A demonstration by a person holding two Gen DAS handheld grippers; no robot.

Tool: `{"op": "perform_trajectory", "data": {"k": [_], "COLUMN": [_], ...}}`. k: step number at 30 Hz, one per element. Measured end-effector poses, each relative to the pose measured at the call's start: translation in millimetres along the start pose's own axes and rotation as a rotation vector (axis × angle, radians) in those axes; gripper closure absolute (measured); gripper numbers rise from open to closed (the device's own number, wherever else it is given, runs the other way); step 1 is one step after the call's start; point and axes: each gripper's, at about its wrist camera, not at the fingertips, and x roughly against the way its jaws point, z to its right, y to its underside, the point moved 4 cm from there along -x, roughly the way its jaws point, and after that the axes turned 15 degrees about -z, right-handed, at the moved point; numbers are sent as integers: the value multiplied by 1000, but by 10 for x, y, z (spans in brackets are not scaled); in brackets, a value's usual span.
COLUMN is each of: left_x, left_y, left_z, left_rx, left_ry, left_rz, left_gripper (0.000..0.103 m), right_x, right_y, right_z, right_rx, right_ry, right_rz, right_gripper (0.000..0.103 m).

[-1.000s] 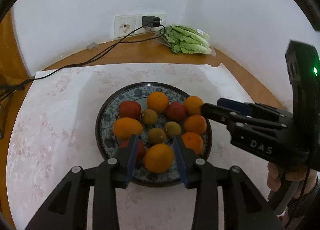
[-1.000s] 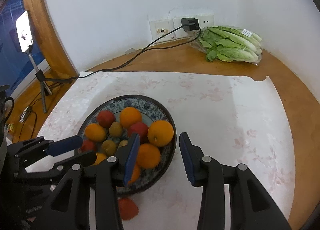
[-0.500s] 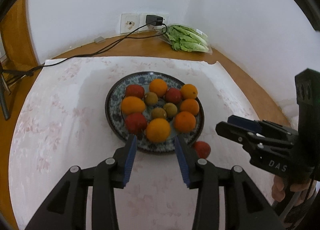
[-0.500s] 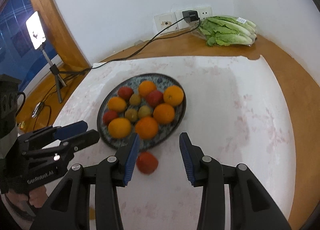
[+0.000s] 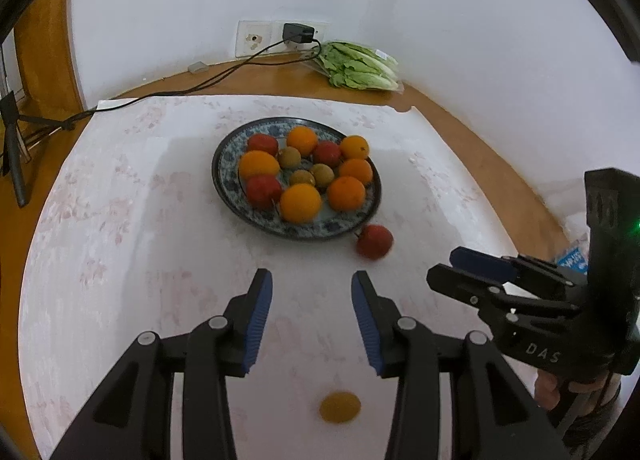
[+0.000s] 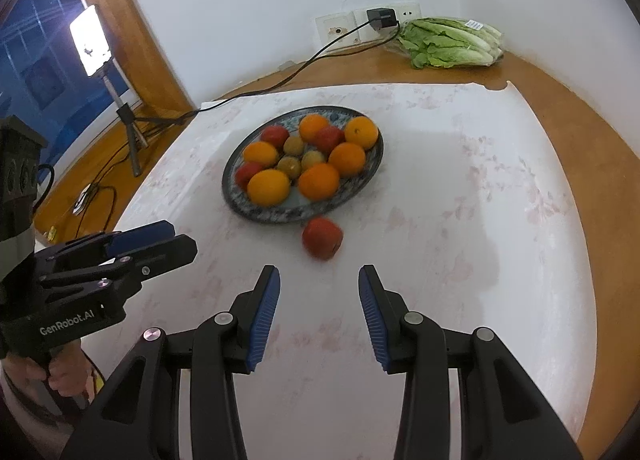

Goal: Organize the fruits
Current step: 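Withdraw both open tools from the plate toward the last red apple and olive-green fruit, then grasp the small olive-green fruit with the left tool while the right tool grasps the red apple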

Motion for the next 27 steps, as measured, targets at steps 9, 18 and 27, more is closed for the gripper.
{"op": "perform_trajectory", "data": {"k": [9,18,27], "left_x": [13,-70,-151], "left_y": [296,547,664], "left_z": [3,47,177], "left_rx": [3,-13,-47], "left_ry": [7,14,27], "left_rz": [-25,-68,-101], "left_gripper": [58,58,58], "right_x": [60,81,70], "right_y": [270,394,471], "right_z": [-88,-140,-120], "right_rx": [-8,-11,-26], "right_ry": [8,2,1], "right_rz": [2,7,5], "right_gripper": [61,61,61]}}
